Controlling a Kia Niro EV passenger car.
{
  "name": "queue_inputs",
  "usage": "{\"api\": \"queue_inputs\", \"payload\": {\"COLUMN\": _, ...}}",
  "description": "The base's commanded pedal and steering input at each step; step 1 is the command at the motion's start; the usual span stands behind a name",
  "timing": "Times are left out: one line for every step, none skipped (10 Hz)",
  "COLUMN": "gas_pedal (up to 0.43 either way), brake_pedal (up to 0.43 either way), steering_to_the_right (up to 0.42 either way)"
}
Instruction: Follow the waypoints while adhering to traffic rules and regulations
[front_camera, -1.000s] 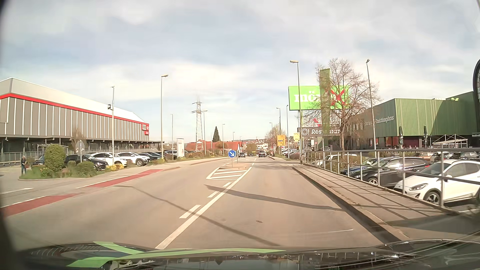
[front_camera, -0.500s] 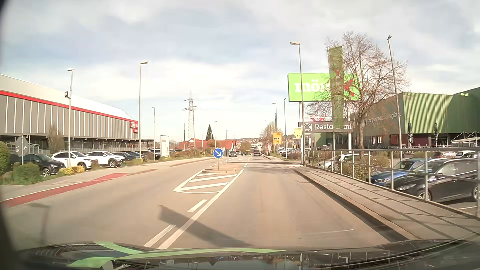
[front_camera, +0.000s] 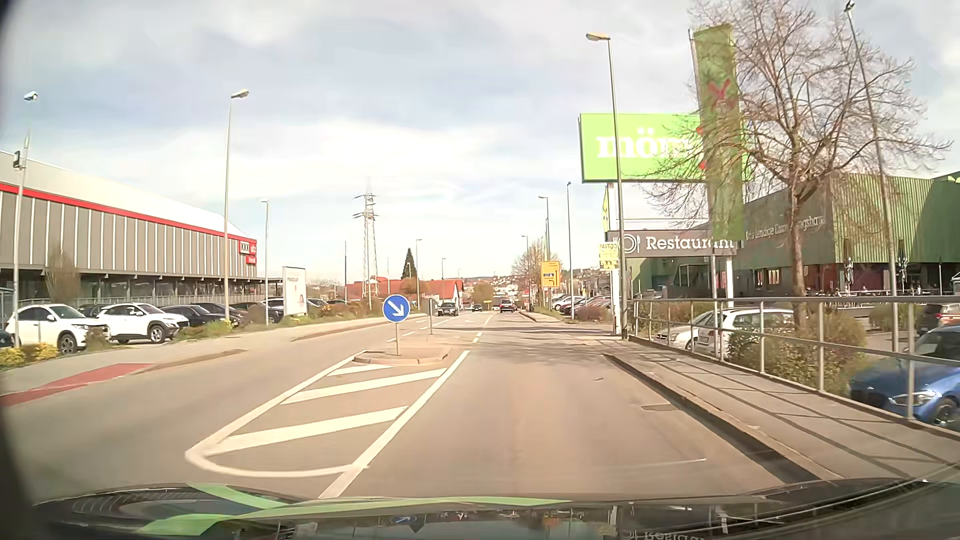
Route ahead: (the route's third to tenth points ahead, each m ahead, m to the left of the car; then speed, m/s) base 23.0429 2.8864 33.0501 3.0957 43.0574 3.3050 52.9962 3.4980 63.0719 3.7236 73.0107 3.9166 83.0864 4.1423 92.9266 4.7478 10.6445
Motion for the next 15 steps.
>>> {"api": "queue_inputs", "payload": {"gas_pedal": 0.039, "brake_pedal": 0.000, "steering_to_the_right": 0.003}}
{"api": "queue_inputs", "payload": {"gas_pedal": 0.039, "brake_pedal": 0.000, "steering_to_the_right": -0.004}}
{"api": "queue_inputs", "payload": {"gas_pedal": 0.047, "brake_pedal": 0.000, "steering_to_the_right": -0.009}}
{"api": "queue_inputs", "payload": {"gas_pedal": 0.047, "brake_pedal": 0.000, "steering_to_the_right": -0.011}}
{"api": "queue_inputs", "payload": {"gas_pedal": 0.067, "brake_pedal": 0.000, "steering_to_the_right": -0.011}}
{"api": "queue_inputs", "payload": {"gas_pedal": 0.079, "brake_pedal": 0.000, "steering_to_the_right": -0.011}}
{"api": "queue_inputs", "payload": {"gas_pedal": 0.079, "brake_pedal": 0.000, "steering_to_the_right": -0.011}}
{"api": "queue_inputs", "payload": {"gas_pedal": 0.079, "brake_pedal": 0.000, "steering_to_the_right": -0.011}}
{"api": "queue_inputs", "payload": {"gas_pedal": 0.087, "brake_pedal": 0.000, "steering_to_the_right": -0.011}}
{"api": "queue_inputs", "payload": {"gas_pedal": 0.087, "brake_pedal": 0.000, "steering_to_the_right": -0.011}}
{"api": "queue_inputs", "payload": {"gas_pedal": 0.087, "brake_pedal": 0.000, "steering_to_the_right": -0.011}}
{"api": "queue_inputs", "payload": {"gas_pedal": 0.087, "brake_pedal": 0.000, "steering_to_the_right": -0.011}}
{"api": "queue_inputs", "payload": {"gas_pedal": 0.087, "brake_pedal": 0.000, "steering_to_the_right": -0.011}}
{"api": "queue_inputs", "payload": {"gas_pedal": 0.087, "brake_pedal": 0.000, "steering_to_the_right": -0.011}}
{"api": "queue_inputs", "payload": {"gas_pedal": 0.087, "brake_pedal": 0.000, "steering_to_the_right": -0.011}}
